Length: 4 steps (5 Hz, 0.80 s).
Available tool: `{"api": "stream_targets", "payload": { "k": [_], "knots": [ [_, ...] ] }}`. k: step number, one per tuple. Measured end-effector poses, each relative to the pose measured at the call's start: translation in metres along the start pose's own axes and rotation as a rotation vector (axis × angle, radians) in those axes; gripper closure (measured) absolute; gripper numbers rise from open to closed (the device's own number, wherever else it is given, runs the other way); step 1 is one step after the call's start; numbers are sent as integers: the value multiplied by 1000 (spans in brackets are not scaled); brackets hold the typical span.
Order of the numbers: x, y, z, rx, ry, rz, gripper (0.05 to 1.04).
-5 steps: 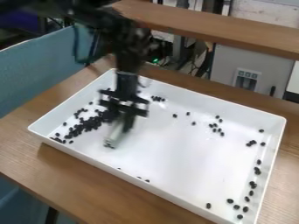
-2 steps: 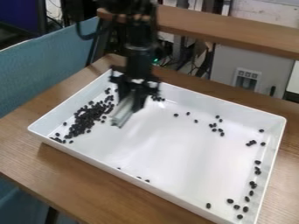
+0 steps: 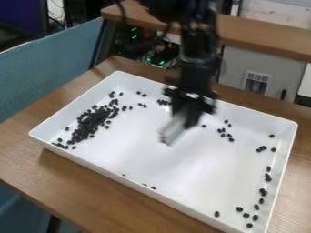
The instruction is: Sweep into pile
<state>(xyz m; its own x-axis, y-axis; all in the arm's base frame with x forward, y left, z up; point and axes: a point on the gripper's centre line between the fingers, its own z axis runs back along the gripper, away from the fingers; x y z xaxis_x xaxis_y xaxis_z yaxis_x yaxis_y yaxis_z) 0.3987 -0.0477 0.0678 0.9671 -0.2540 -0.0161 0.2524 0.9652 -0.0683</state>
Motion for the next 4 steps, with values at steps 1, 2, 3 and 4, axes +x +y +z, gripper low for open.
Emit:
{"api": "stream_targets", "payload": {
  "k": [1,2,3,4],
  "knots": [
    [26,-39,-23,-71,51,-114,689],
    [51,-84,-51,-136,109,-215,689],
    [64,-102,-55,-133,123,-201,689],
    [73,-102,-55,-135,130,-179,689]
  ]
}}
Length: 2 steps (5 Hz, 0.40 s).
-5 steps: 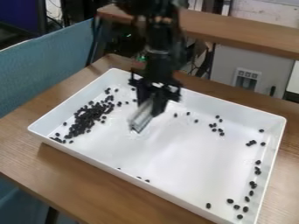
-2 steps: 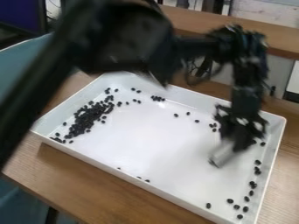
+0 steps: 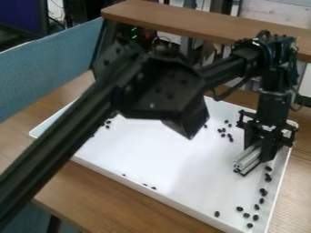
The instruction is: Sweep into pile
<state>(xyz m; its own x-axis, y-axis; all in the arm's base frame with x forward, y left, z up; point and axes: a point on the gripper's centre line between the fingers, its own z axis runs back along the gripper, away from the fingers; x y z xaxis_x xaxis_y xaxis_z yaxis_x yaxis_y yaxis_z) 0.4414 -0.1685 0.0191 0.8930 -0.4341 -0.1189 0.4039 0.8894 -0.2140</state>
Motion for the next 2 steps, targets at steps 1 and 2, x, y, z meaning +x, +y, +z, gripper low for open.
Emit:
{"api": "stream_targets", "payload": {
  "k": [1,2],
  "knots": [
    [3,1,0,0,14,26,689],
    [-1,7,-2,-3,26,71,689]
  ]
}}
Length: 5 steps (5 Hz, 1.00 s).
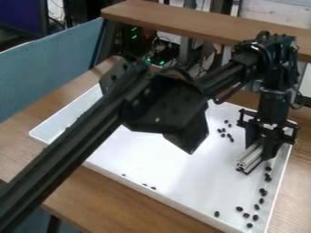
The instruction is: Sweep into pile
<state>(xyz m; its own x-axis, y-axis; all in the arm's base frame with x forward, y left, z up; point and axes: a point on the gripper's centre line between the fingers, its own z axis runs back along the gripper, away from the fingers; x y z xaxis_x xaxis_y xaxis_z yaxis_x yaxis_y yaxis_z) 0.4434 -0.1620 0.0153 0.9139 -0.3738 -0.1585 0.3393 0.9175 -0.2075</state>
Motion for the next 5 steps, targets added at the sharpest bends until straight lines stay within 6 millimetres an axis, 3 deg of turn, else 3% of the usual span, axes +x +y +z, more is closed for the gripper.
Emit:
{"api": "stream_targets", "payload": {
  "k": [1,2,3,5],
  "knots": [
    [-19,24,2,26,-6,77,689],
    [-47,64,6,8,-21,185,689],
    [-69,121,16,27,-69,297,689],
    [-78,159,30,51,-108,343,689]
  ]
}}
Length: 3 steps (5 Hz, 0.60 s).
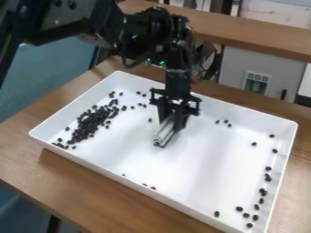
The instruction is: Sweep into pile
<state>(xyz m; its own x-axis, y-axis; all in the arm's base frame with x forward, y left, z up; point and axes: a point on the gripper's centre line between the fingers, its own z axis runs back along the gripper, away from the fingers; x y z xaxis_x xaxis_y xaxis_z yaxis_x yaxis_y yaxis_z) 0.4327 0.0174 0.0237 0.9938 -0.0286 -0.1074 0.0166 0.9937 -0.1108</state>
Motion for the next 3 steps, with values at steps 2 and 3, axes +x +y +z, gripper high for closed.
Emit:
{"api": "stream_targets", "payload": {
  "k": [2,3],
  "knots": [
    [-23,73,-3,20,8,150,689],
    [-33,101,0,3,14,204,689]
  ]
}}
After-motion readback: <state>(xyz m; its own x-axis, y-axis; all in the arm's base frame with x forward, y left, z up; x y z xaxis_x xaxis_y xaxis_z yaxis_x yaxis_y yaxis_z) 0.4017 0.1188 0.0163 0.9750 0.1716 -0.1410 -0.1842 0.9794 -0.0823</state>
